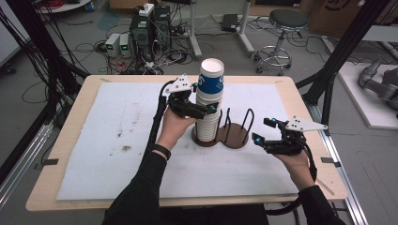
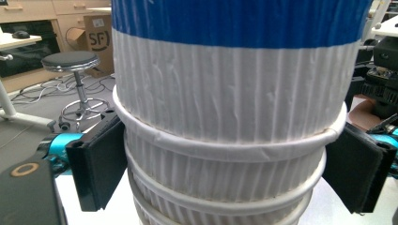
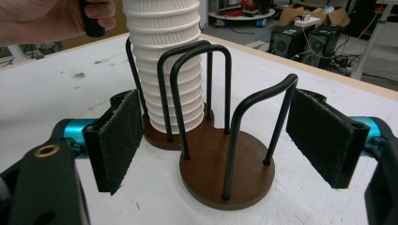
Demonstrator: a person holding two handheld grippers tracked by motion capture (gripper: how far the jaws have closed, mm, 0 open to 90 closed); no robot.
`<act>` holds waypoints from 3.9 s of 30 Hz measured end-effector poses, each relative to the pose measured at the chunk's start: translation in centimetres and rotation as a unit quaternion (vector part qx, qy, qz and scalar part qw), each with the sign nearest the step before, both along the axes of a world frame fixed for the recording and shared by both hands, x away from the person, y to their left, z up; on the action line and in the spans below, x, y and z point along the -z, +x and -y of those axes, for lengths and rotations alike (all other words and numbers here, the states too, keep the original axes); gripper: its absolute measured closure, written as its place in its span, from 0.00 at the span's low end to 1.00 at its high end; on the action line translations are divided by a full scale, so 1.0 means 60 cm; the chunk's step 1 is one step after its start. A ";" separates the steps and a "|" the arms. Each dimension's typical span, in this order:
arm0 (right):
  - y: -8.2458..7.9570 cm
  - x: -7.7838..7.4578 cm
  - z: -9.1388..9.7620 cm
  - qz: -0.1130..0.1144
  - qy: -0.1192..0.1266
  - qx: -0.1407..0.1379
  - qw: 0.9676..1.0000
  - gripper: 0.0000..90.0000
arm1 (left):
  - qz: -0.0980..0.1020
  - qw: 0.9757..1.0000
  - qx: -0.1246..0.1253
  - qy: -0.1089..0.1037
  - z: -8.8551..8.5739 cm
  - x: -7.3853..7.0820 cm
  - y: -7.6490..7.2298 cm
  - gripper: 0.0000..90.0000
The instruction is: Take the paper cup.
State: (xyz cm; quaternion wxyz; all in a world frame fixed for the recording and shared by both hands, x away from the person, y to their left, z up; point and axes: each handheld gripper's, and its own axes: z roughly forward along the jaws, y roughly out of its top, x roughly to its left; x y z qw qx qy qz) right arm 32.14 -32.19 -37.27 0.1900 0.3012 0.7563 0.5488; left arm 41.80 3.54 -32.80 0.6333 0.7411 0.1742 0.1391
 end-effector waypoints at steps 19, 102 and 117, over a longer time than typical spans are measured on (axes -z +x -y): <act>0.003 -0.033 -0.011 0.006 0.026 -0.015 1.000 0.22 | 0.001 1.000 -0.002 0.003 0.000 -0.001 -0.001 0.13; 0.085 -0.384 -0.187 0.107 0.094 -0.111 0.984 0.34 | 0.006 1.000 -0.005 0.005 0.002 -0.001 -0.003 0.13; 0.001 -0.334 -0.126 0.113 0.088 -0.140 0.980 0.34 | 0.002 1.000 -0.008 0.013 0.000 -0.006 -0.007 0.13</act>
